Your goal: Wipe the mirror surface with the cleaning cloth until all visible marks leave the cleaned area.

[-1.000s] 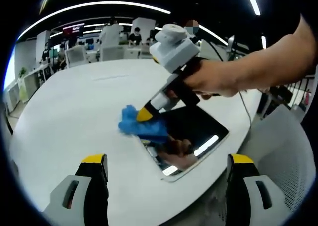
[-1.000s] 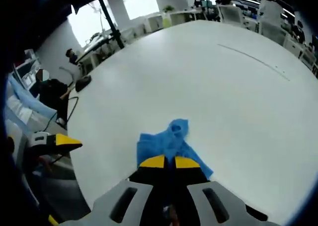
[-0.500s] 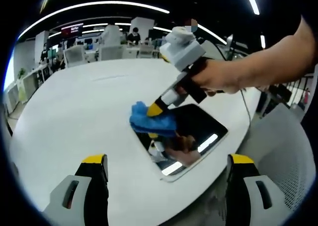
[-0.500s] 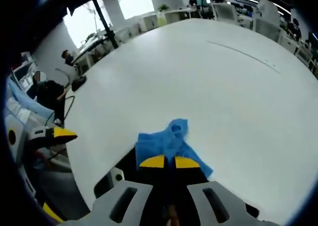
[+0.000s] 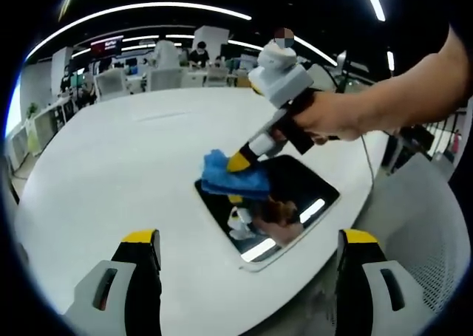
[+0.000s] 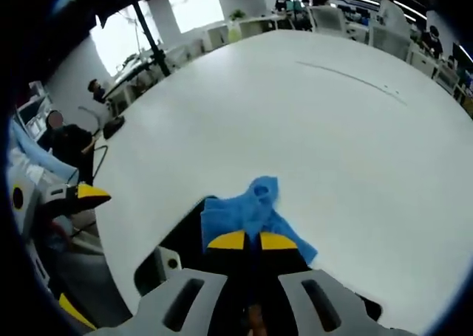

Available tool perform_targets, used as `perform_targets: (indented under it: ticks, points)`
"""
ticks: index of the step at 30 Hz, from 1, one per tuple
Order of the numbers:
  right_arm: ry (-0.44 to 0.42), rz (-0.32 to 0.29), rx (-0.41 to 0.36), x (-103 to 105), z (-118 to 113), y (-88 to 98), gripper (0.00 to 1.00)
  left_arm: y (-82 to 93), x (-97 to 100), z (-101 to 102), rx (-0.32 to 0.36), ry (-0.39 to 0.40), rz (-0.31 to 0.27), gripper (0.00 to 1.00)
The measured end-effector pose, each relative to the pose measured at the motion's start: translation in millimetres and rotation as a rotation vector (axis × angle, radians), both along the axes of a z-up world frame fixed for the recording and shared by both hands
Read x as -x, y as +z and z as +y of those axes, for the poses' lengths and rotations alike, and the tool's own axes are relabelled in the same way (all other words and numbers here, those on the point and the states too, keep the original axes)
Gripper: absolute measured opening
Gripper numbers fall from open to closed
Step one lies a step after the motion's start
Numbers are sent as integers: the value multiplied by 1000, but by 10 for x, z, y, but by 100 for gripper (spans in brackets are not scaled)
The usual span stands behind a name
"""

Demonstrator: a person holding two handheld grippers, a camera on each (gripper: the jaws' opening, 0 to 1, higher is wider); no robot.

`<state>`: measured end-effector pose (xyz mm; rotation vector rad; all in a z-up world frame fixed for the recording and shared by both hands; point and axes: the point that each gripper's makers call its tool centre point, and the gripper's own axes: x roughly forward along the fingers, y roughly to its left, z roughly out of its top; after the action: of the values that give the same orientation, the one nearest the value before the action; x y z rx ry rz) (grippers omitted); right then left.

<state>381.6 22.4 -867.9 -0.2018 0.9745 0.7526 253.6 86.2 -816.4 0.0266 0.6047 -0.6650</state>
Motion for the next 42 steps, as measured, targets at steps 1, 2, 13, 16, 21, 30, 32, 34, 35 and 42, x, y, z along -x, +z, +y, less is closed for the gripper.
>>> perform_targets:
  ticks: [1, 2, 13, 16, 21, 30, 32, 34, 35, 42]
  points:
    - [-1, 0, 4, 14, 6, -1, 0, -3, 1, 2, 0, 1, 2, 100]
    - [-1, 3, 6, 35, 6, -2, 0, -7, 5, 3, 2, 3, 6, 100]
    - [6, 31, -9, 408, 23, -1, 0, 15, -1, -8, 5, 0, -7, 100]
    - [7, 36, -15, 500, 32, 0, 0, 16, -5, -1, 5, 2, -8, 100]
    - [15, 52, -22, 659, 43, -4, 0, 21, -15, 8, 5, 8, -14, 100]
    - [37, 68, -31, 962, 43, 0, 0, 27, -17, 15, 2, 13, -18, 100]
    - [40, 71, -35, 1021, 42, 0, 0, 25, -16, 16, 4, 15, -17, 100]
    - [42, 80, -42, 1101, 44, -3, 0, 27, -16, 19, 4, 16, -18, 100]
    - [44, 83, -44, 1132, 46, 2, 0, 28, -16, 19, 3, 16, -18, 100]
    - [41, 121, -68, 1380, 66, 3, 0, 21, -16, 27, 1, 18, -16, 100]
